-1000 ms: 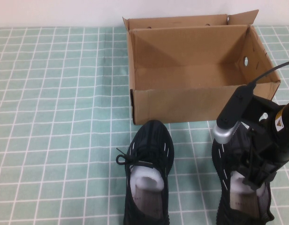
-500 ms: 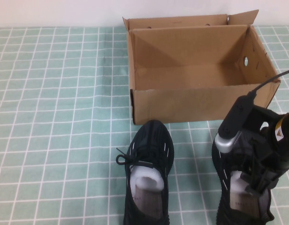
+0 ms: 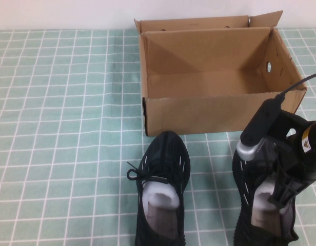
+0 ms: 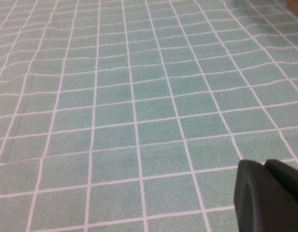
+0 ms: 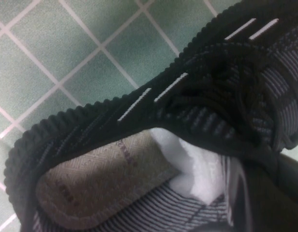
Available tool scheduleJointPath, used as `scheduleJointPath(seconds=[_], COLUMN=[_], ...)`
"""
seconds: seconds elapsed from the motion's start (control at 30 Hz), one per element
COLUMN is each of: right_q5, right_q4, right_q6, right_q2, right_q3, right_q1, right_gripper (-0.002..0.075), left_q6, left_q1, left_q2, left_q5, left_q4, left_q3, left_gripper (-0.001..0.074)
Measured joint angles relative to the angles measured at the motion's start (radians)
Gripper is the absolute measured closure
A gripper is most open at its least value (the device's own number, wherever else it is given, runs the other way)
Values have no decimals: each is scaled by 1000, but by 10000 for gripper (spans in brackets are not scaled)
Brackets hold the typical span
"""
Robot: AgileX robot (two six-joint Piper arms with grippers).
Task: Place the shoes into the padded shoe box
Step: Pick up the shoe from the table, then place the shoe in the shoe box
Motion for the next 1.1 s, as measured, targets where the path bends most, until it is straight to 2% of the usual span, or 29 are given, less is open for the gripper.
scheduleJointPath(seconds=[0.27, 0.47, 0.77, 1.1], right_q5=[19, 103, 198, 120], right_q4=[-4, 9, 91, 281], right_q6=[21, 54, 111, 151], right_q2=[0, -2, -2, -2], right_q3=[0, -52, -297, -543], right_q1=[0, 0, 0, 0], right_gripper=[735, 735, 735, 735], left_q6=[0, 0, 0, 0], left_q1=[0, 0, 0, 0], left_q2=[0, 0, 0, 0], left_q5=[0, 0, 0, 0], left_q4=[0, 0, 0, 0], left_q3=[0, 0, 0, 0], left_gripper=[739, 739, 739, 740])
